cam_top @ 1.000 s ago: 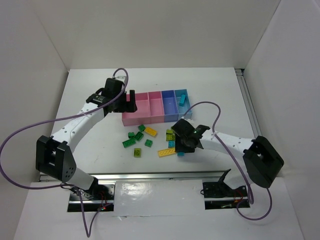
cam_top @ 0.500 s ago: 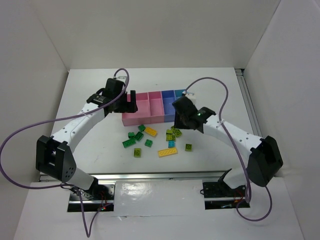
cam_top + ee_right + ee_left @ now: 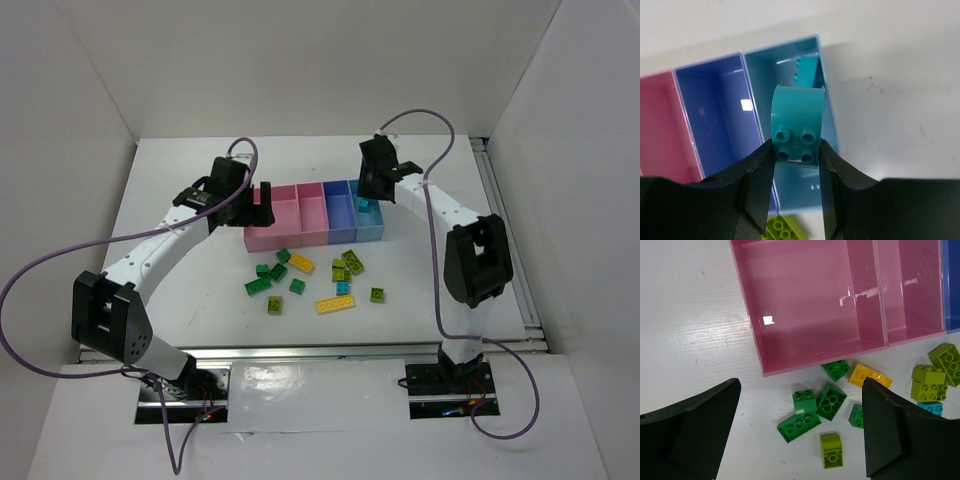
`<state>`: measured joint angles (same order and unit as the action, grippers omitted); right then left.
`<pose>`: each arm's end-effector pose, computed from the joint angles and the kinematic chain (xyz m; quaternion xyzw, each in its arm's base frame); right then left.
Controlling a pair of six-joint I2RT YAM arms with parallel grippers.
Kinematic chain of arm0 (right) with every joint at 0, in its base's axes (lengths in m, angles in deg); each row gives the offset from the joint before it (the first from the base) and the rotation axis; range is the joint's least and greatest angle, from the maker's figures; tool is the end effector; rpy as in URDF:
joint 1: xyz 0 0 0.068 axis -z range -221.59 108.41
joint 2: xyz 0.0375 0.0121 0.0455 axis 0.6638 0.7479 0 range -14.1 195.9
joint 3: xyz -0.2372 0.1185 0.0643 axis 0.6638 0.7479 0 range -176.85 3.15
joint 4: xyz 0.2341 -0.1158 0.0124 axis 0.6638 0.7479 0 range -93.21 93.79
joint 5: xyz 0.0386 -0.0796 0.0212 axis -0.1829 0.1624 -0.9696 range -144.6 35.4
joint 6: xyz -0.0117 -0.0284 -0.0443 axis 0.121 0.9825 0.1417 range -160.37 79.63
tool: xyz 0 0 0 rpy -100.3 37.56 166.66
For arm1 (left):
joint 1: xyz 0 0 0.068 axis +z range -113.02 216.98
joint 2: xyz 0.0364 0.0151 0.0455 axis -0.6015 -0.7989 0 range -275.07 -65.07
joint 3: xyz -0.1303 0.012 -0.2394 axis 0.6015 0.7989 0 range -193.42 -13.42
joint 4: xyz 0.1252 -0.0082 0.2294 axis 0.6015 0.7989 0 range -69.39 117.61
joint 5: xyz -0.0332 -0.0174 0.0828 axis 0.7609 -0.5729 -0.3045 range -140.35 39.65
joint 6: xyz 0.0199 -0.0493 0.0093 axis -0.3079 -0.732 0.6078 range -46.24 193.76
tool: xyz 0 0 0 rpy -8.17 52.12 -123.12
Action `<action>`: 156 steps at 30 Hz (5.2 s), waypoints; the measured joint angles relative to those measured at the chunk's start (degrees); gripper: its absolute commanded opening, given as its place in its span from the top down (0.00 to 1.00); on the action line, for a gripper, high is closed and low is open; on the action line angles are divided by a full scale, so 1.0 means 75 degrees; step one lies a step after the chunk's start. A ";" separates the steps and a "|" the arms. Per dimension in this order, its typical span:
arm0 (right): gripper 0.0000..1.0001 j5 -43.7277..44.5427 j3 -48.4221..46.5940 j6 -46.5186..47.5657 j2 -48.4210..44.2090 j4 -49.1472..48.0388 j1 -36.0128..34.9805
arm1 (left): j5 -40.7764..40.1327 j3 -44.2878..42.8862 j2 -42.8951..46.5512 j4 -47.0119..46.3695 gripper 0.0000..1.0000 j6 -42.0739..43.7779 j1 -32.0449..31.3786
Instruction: Sort the legos into containers by color
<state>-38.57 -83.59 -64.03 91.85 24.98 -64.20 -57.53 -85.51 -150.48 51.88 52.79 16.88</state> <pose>0.3887 0.1512 0.2638 0.0591 0.9221 0.0219 0.3818 0.3105 -0.1088 0.3019 -0.0312 0.9205 -0.0810 0.3811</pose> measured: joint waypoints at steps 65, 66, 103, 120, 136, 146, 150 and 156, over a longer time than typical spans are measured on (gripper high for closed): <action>0.65 0.0688 0.1346 -0.0790 -0.1367 -0.0172 -0.1087 | 0.0067 0.0099 -0.0047 0.0210 0.05 -0.0029 0.0000; 0.65 0.0688 0.1186 -0.0711 -0.1174 -0.0239 -0.0962 | 0.0087 0.0099 -0.0050 0.0213 0.03 -0.0026 0.0000; 0.48 -0.0455 0.5995 -0.2276 -0.3308 0.0181 -0.2151 | 0.0207 0.0067 -0.0047 0.0385 0.01 -0.0242 0.0000; 0.65 0.0309 0.2430 -0.1352 -0.2270 0.0475 -0.1979 | 0.0122 0.0096 -0.0047 0.0347 0.00 -0.0230 0.0000; 0.24 0.0073 -0.1664 0.0032 0.1673 0.0079 -0.0766 | 0.0108 0.1253 0.0731 0.0944 0.12 -0.0682 -0.0615; 0.26 0.0210 0.1180 -0.0160 -0.0927 -0.0286 -0.0828 | 0.0286 0.2882 0.1145 0.1090 0.17 -0.1716 -0.2008; 0.26 0.0350 0.1603 -0.0236 -0.1480 -0.0283 -0.0833 | 0.0344 0.3066 0.1003 0.1037 0.21 -0.2005 -0.2326; 0.26 0.0472 0.1699 -0.0262 -0.1524 -0.0268 -0.0833 | 0.0344 0.3124 0.0755 0.0393 0.32 -0.2078 -0.2463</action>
<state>-35.03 -70.85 -65.99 80.42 22.97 -70.45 -54.95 -62.08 -144.82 54.83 37.20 -1.59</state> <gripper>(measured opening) 0.746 0.716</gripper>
